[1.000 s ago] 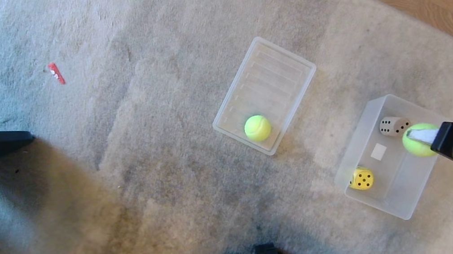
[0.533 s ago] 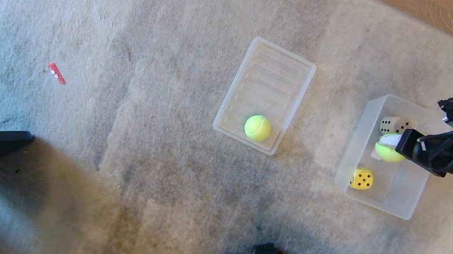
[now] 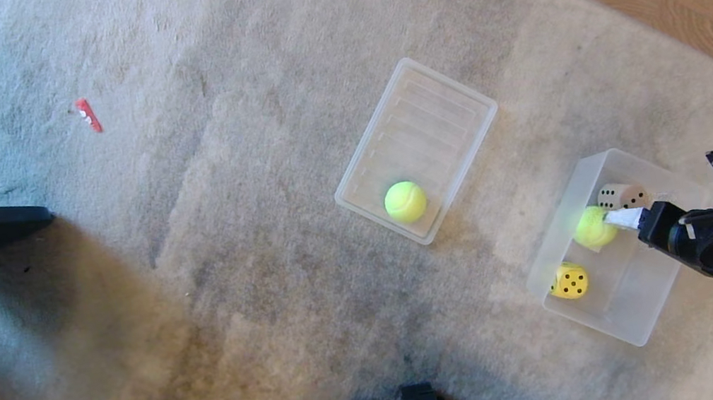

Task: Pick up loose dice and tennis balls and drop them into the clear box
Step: Put the ball in the box, then pick up the ball on the lid

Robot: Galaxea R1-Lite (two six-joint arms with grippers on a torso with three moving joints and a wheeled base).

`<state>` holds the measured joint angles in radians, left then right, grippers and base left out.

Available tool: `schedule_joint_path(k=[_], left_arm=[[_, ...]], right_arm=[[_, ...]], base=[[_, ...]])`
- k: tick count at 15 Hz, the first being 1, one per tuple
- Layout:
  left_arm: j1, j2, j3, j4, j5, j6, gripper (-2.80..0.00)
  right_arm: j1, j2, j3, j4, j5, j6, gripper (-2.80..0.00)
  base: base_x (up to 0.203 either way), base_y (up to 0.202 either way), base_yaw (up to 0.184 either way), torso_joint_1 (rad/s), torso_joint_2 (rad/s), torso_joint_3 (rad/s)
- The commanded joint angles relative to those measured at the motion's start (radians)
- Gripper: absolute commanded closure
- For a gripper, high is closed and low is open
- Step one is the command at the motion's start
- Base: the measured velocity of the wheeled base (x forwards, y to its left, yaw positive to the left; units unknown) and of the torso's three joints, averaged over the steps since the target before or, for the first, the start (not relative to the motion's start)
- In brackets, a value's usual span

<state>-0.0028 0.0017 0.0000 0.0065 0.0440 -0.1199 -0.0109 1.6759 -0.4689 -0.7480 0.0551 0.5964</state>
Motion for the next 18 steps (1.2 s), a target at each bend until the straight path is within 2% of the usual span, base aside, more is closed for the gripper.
schedule_joint_path(k=[1,5,10,12,14,16,18], left_arm=[[0.000,0.000,0.000,0.000,0.000,-0.001,0.00],[0.000,0.000,0.000,0.000,0.000,-0.001,0.00],[0.000,0.000,0.000,0.000,0.000,-0.001,0.00],[0.000,0.000,0.000,0.000,0.000,-0.001,0.00],[0.000,0.000,0.000,-0.001,0.000,-0.001,0.00],[0.000,0.000,0.000,-0.001,0.000,-0.001,0.00],[0.000,0.000,0.000,0.000,0.000,-0.001,0.00]], right_arm=[[-0.002,-0.157,0.011,0.037,-0.015,0.001,0.00],[0.014,-0.544,0.031,0.281,-0.028,-0.066,0.00],[0.019,-1.148,0.047,0.761,-0.047,-0.170,0.00],[0.011,-1.359,0.083,0.912,-0.070,-0.240,0.00],[0.004,-1.501,0.184,0.973,-0.108,-0.323,0.00],[0.000,-1.573,0.332,0.922,-0.132,-0.401,0.00],[-0.001,-1.675,0.396,0.868,-0.131,-0.481,0.00]], base=[[0.000,0.000,0.000,0.000,0.00,0.000],[0.000,0.000,0.000,0.000,0.00,0.000],[0.000,0.000,0.000,0.000,0.00,0.000],[0.000,0.000,0.000,0.000,0.00,0.000],[0.000,0.000,0.000,0.000,0.00,0.000],[0.000,0.000,0.000,0.000,0.00,0.000],[0.000,0.000,0.000,0.000,0.00,0.000]])
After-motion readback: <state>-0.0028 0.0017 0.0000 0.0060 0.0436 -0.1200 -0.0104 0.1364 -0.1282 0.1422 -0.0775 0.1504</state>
